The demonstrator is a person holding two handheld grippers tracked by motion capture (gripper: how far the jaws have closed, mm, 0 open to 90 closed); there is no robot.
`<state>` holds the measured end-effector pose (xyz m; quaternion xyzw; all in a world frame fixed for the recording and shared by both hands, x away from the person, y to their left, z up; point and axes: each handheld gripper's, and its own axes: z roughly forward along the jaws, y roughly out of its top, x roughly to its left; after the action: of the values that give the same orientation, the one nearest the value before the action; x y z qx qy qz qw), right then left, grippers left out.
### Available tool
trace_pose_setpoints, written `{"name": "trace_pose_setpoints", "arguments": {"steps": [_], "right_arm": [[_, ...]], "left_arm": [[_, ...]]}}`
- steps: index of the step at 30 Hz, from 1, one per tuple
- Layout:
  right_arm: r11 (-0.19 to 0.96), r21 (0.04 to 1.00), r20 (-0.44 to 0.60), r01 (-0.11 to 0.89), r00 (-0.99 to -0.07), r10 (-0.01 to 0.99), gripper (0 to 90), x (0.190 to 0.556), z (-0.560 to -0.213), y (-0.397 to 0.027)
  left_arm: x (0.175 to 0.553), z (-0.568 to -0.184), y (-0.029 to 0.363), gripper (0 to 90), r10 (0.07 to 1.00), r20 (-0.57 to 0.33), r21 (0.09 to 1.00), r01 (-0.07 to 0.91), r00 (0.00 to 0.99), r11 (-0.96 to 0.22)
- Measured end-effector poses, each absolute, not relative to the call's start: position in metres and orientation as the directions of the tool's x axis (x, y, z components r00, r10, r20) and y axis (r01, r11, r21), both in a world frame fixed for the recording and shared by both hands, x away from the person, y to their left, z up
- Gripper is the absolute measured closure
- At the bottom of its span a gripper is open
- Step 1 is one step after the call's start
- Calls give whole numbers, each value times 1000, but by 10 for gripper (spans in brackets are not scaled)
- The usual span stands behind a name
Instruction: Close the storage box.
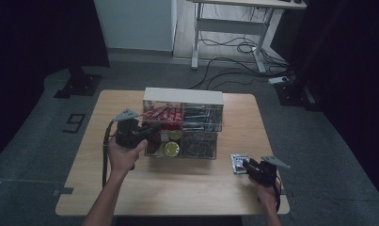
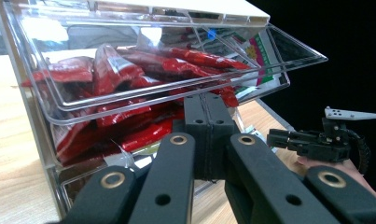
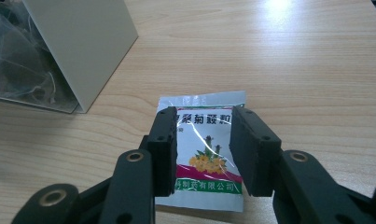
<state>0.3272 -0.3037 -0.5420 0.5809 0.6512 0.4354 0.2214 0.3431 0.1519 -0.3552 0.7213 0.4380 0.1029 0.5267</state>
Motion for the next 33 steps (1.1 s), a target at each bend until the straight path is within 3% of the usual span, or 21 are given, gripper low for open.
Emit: {"name": "trace_pose_setpoints", "arguments": {"steps": [16, 24, 33], "right_arm": [[-56, 822, 219, 567, -223, 950, 615, 327, -544, -305], [-62, 820, 226, 569, -222, 949, 614, 327, -545, -306], [-49, 825, 218, 564, -236, 947, 613, 328, -544, -302]], "left_arm": [[338, -362, 155, 871, 750, -298, 860, 508, 591, -58], [316, -392, 171, 609, 738, -219, 878, 458, 638, -135], [308, -423, 180, 464, 759, -186, 878, 452, 624, -156]]}}
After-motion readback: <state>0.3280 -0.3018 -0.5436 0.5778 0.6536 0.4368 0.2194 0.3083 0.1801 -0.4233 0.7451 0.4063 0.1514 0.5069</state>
